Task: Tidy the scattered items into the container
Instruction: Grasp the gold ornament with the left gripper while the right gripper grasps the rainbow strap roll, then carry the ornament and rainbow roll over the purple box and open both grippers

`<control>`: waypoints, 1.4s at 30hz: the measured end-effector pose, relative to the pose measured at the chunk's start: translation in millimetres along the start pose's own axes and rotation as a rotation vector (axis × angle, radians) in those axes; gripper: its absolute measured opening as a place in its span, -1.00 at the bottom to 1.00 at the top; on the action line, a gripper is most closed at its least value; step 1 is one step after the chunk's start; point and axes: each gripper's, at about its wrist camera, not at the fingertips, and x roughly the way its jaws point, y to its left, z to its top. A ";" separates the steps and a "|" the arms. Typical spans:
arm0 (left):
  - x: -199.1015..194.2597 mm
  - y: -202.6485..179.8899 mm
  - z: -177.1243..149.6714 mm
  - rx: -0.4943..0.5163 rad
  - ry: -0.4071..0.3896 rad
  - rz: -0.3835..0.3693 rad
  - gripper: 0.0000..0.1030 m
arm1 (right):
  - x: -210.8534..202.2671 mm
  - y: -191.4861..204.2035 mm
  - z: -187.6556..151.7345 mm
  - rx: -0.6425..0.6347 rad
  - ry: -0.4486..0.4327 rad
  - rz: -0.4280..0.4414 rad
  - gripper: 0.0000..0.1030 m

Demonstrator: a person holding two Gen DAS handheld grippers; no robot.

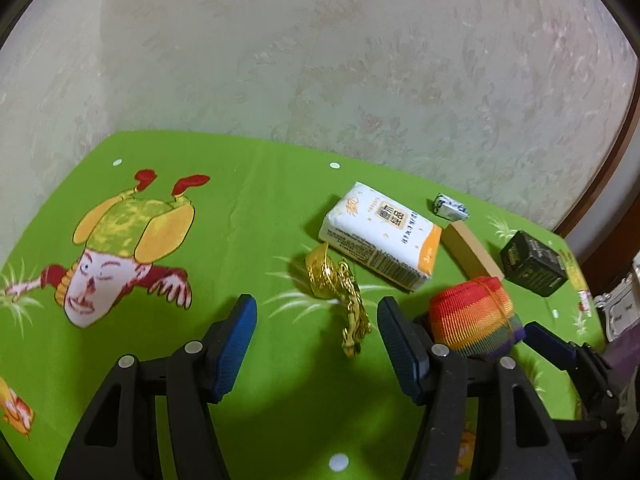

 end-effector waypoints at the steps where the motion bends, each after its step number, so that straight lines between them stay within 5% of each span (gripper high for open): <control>1: 1.3 -1.8 0.9 0.009 0.003 0.010 0.22 | 1.2 1.6 0.3 -0.007 0.007 0.000 0.73; 6: 6.6 -9.2 3.4 0.059 0.014 0.064 0.04 | 8.7 4.9 3.9 -0.016 0.034 0.003 0.74; 9: 8.4 -14.5 3.9 0.097 0.020 0.074 -0.16 | 13.7 6.1 4.1 -0.022 0.059 0.001 0.73; 11: 8.8 -16.3 3.3 0.111 0.020 0.083 -0.46 | 16.0 7.1 4.5 -0.026 0.072 -0.015 0.68; 17: 8.6 -10.7 4.1 0.091 0.019 0.059 -0.83 | 13.2 3.9 1.2 -0.006 0.053 0.001 0.59; 33: 6.5 25.8 0.2 -0.071 0.024 -0.169 -0.86 | -11.7 -7.5 -21.9 0.036 0.015 -0.036 0.59; 42: -8.9 12.7 -12.5 -0.025 0.018 -0.177 -0.86 | -27.2 -8.4 -38.8 0.025 0.008 -0.041 0.59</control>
